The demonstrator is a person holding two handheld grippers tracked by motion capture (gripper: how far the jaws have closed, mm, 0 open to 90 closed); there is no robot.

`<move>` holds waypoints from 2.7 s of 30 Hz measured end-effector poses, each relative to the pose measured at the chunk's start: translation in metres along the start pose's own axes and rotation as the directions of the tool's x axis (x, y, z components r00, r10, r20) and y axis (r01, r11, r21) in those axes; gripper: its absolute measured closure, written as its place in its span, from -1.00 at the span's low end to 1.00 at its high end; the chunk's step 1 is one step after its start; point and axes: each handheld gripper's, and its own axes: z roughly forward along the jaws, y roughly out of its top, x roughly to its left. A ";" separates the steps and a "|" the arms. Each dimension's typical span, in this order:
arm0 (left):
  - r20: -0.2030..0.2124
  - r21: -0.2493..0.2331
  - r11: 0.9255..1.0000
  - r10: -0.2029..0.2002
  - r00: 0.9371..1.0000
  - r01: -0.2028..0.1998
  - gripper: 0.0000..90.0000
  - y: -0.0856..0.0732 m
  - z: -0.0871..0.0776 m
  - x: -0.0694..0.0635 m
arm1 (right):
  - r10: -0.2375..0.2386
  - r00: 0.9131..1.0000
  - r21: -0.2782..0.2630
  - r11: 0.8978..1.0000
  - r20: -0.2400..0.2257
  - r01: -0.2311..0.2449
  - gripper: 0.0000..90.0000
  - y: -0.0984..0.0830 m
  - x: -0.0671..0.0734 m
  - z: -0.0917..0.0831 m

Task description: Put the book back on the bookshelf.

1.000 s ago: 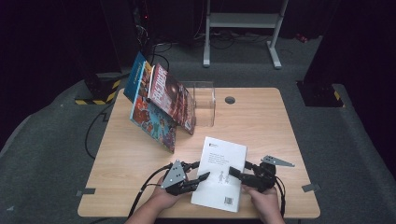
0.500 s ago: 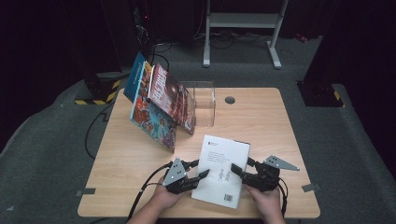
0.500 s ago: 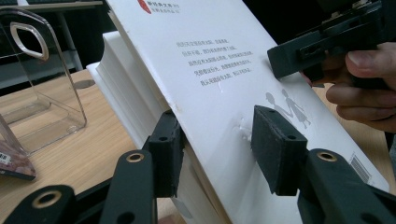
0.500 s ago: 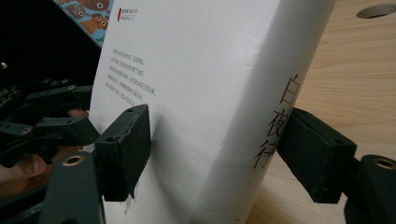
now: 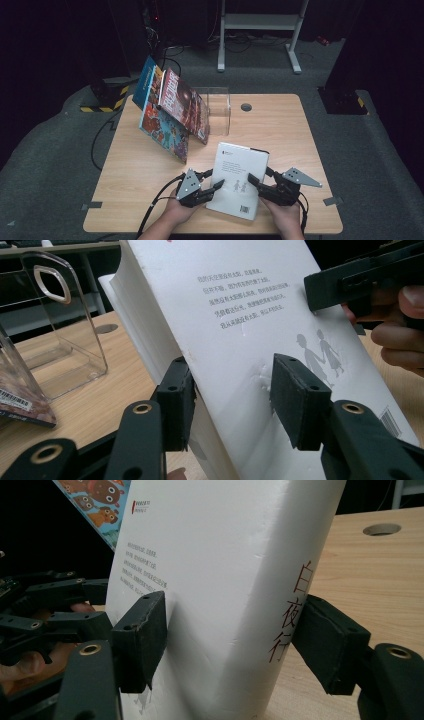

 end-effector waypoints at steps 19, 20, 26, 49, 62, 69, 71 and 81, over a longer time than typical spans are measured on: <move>-0.078 -0.022 1.000 -0.003 0.997 0.001 0.19 0.005 0.004 -0.005 | -0.102 0.994 -0.085 0.991 0.034 0.105 -0.19 0.004 0.009 -0.006; -0.085 -0.024 1.000 -0.003 0.996 0.001 0.19 0.006 0.004 -0.005 | -0.102 0.994 -0.091 0.990 0.033 0.105 -0.18 0.004 0.009 -0.007; -0.115 -0.037 0.999 -0.032 0.993 0.028 0.25 0.008 0.004 -0.003 | -0.159 0.987 -0.135 0.977 0.040 0.163 -0.08 0.007 0.015 -0.010; -0.126 -0.019 0.997 -0.080 0.989 0.078 0.25 0.002 0.004 0.001 | -0.253 0.966 -0.169 0.951 0.059 0.260 -0.02 0.002 0.023 -0.014; -0.129 -0.003 0.997 -0.073 0.989 0.073 0.13 0.001 0.003 -0.004 | -0.209 0.978 -0.161 0.965 0.004 0.207 -0.20 0.005 0.022 -0.011; -0.127 0.003 0.996 -0.088 0.988 0.089 0.07 0.001 0.003 -0.003 | -0.198 0.980 -0.153 0.969 -0.021 0.192 -0.30 0.007 0.020 -0.010; -0.138 0.001 0.997 -0.079 0.987 0.080 0.05 0.001 0.002 -0.003 | -0.197 0.980 -0.151 0.970 -0.033 0.190 -0.32 0.008 0.019 -0.009; -0.160 0.018 0.998 -0.064 0.985 0.068 -0.02 -0.001 0.001 -0.004 | -0.230 0.973 -0.149 0.963 -0.028 0.223 -0.32 0.013 0.024 -0.001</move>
